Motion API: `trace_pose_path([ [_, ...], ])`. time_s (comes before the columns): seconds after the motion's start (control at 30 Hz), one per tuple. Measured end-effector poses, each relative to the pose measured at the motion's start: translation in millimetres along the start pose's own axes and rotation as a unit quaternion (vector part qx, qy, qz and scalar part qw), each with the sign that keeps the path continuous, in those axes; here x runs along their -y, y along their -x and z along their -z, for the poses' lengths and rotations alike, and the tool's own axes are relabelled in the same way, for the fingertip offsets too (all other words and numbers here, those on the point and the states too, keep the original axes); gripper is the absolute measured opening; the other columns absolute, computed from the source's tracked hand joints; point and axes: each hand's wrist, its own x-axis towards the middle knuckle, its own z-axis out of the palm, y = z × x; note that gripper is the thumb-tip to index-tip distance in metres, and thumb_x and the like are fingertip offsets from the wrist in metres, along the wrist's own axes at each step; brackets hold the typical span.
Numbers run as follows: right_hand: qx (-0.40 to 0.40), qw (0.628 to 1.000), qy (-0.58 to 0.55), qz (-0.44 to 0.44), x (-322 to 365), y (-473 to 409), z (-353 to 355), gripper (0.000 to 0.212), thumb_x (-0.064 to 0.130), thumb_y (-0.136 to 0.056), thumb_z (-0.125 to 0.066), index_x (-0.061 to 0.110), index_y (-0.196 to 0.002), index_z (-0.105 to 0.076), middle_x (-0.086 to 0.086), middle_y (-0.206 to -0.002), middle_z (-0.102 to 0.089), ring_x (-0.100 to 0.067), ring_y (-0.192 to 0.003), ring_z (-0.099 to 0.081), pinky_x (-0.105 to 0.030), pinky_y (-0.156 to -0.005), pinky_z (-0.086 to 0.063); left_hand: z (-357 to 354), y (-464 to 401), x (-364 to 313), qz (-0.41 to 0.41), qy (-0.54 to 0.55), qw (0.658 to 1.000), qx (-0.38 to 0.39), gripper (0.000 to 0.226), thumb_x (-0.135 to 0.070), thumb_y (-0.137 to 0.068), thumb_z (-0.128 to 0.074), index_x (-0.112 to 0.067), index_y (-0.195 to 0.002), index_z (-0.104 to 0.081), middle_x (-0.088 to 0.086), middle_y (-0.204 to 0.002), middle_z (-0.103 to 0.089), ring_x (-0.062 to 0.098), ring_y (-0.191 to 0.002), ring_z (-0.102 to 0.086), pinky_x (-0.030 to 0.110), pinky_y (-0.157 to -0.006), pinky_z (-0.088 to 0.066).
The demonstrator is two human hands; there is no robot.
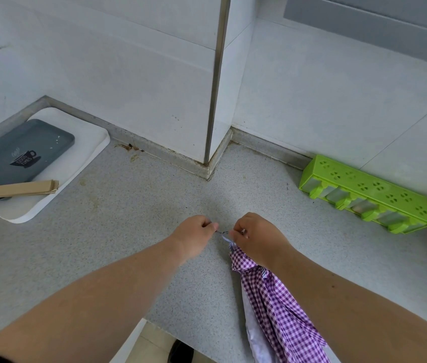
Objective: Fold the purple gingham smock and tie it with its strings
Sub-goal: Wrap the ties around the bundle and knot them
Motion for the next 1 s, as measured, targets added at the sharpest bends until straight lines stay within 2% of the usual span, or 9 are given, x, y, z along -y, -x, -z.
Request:
trace_pose_path([
  [0.17,0.012,0.999,0.041,0.015,-1.8,1.9,-2.0,0.015,0.04,-0.099,-0.061,0.031,-0.09,-0.067,0.016,-0.094,-0.056,-0.005,-0.084,-0.058,-0.021,-0.074,-0.049,12.2,-7.0,11.7,-0.002,-0.094,0.994,-0.056,0.033,-0.033,-0.11,-0.05,-0.021,-0.079,-0.047,0.001,-0.071,-0.05,0.016,-0.06,-0.043,0.032,-0.056,-0.035],
  [0.27,0.025,0.998,0.059,0.014,-2.1,4.2,-3.9,0.015,0.037,-0.099,-0.059,0.03,-0.087,-0.064,0.014,-0.092,-0.057,-0.004,-0.083,-0.057,-0.021,-0.074,-0.05,17.1,-8.3,16.6,0.001,-0.133,0.989,-0.072,0.027,-0.032,-0.111,-0.047,-0.016,-0.089,-0.052,0.004,-0.082,-0.062,0.021,-0.07,-0.056,0.037,-0.063,-0.045],
  [0.33,0.032,0.997,0.068,0.013,-2.7,5.3,-5.1,0.015,0.037,-0.1,-0.058,0.029,-0.089,-0.064,0.013,-0.093,-0.058,-0.004,-0.083,-0.057,-0.02,-0.073,-0.048,18.9,-8.6,18.8,0.003,-0.124,0.989,-0.083,0.023,-0.029,-0.111,-0.046,-0.012,-0.101,-0.056,0.005,-0.097,-0.072,0.023,-0.086,-0.067,0.039,-0.075,-0.051],
  [0.4,0.039,0.997,0.073,0.007,-3.9,6.4,-5.4,0.015,0.036,-0.1,-0.058,0.027,-0.091,-0.065,0.012,-0.094,-0.06,-0.005,-0.084,-0.058,-0.02,-0.074,-0.049,19.8,-8.5,20.9,0.009,-0.111,0.989,-0.097,0.02,-0.029,-0.111,-0.046,-0.013,-0.103,-0.056,0.002,-0.102,-0.073,0.021,-0.09,-0.068,0.035,-0.075,-0.051],
  [0.53,0.043,0.996,0.084,-0.006,-6.8,9.4,-5.0,0.014,0.035,-0.1,-0.057,0.027,-0.09,-0.064,0.01,-0.091,-0.06,-0.007,-0.083,-0.058,-0.025,-0.074,-0.051,23.0,-9.6,25.6,0.023,-0.106,0.987,-0.117,0.019,-0.029,-0.111,-0.045,-0.014,-0.102,-0.054,0.003,-0.102,-0.073,0.022,-0.09,-0.069,0.037,-0.074,-0.051],
  [0.67,0.05,0.995,0.087,-0.022,-8.2,9.8,-3.4,0.014,0.032,-0.1,-0.057,0.028,-0.086,-0.06,0.008,-0.089,-0.061,-0.009,-0.081,-0.059,-0.029,-0.074,-0.054,24.7,-10.9,28.1,0.033,-0.092,0.987,-0.127,0.017,-0.028,-0.111,-0.045,-0.015,-0.104,-0.052,0.005,-0.104,-0.074,0.019,-0.085,-0.066,0.03,-0.062,-0.043],
  [0.77,0.05,0.995,0.088,-0.027,-8.8,9.5,-3.3,0.015,0.029,-0.099,-0.057,0.027,-0.085,-0.06,0.006,-0.086,-0.062,-0.01,-0.079,-0.059,-0.027,-0.07,-0.051,24.1,-13.2,28.6,0.04,-0.077,0.987,-0.133,0.017,-0.028,-0.111,-0.046,-0.014,-0.107,-0.054,0.006,-0.105,-0.073,0.019,-0.085,-0.067,0.029,-0.058,-0.042],
  [0.9,0.046,0.995,0.072,-0.047,-10.5,8.0,-5.6,0.016,0.03,-0.1,-0.056,0.027,-0.086,-0.062,0.006,-0.084,-0.064,-0.009,-0.075,-0.06,-0.027,-0.067,-0.052,23.4,-15.9,30.9,0.056,-0.056,0.987,-0.138,0.021,-0.029,-0.111,-0.047,-0.01,-0.113,-0.057,0.007,-0.107,-0.074,0.022,-0.093,-0.07,0.032,-0.065,-0.049],
  [1.0,0.045,0.996,0.056,-0.051,-11.5,8.4,-5.8,0.018,0.038,-0.104,-0.052,0.028,-0.095,-0.064,0.009,-0.088,-0.065,-0.008,-0.077,-0.061,-0.026,-0.067,-0.05,22.7,-18.0,31.8,0.072,-0.066,0.99,-0.105,0.033,-0.036,-0.11,-0.043,-0.008,-0.109,-0.06,0.006,-0.098,-0.071,0.024,-0.084,-0.067,0.038,-0.071,-0.05],
])
